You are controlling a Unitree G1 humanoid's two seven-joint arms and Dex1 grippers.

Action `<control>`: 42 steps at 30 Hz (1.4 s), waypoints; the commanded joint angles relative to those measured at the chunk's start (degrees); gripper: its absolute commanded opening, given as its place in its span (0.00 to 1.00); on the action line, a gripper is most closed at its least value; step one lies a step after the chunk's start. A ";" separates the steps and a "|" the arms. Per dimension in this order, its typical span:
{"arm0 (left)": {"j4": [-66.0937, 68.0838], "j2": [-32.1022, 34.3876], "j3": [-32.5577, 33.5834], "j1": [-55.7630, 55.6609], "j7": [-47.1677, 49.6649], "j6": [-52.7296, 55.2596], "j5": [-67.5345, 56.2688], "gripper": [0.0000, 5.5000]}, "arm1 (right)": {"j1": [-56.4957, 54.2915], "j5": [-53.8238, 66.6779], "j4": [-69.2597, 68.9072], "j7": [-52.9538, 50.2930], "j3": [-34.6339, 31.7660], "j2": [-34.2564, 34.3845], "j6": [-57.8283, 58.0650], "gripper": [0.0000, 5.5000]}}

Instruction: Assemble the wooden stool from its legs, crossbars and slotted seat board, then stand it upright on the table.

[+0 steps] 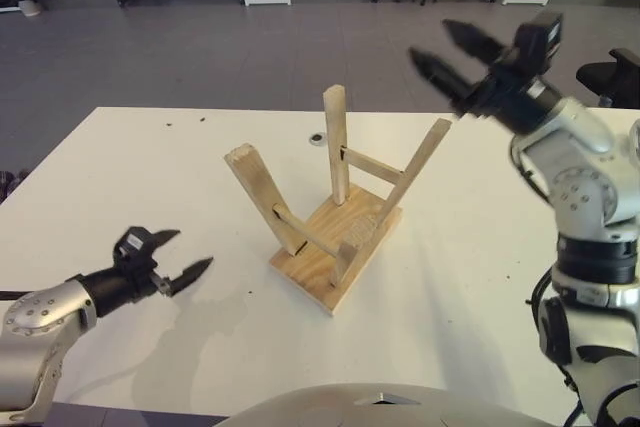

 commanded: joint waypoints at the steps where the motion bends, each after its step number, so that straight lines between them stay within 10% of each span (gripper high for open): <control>1: 1.59 1.65 -13.55 -4.68 1.49 -1.27 13.46 0.82 | -8.82 -23.33 40.27 -1.41 14.40 1.58 -15.71 0.74; 8: 13.08 -8.85 -30.53 -15.78 5.62 -0.46 23.43 0.82 | -6.49 -38.95 70.65 1.96 25.91 14.13 -34.75 0.74; 15: 44.34 -20.60 -25.86 -38.68 22.17 -9.22 25.48 0.82 | 4.01 -38.66 72.14 17.34 22.83 5.50 -47.09 0.74; 24: 33.17 -11.82 -16.88 -19.00 26.55 -13.77 25.70 0.82 | 22.14 -35.19 54.33 4.36 17.54 4.03 -45.12 0.74; 34: 3.79 -23.16 -31.79 -14.15 24.34 9.63 21.78 0.82 | 33.18 -29.54 18.64 10.99 23.55 6.74 -25.37 0.74; 42: -18.00 -16.74 -16.42 -11.50 15.32 27.35 4.00 0.82 | 35.11 -12.06 -11.49 20.59 18.21 -4.44 1.56 0.74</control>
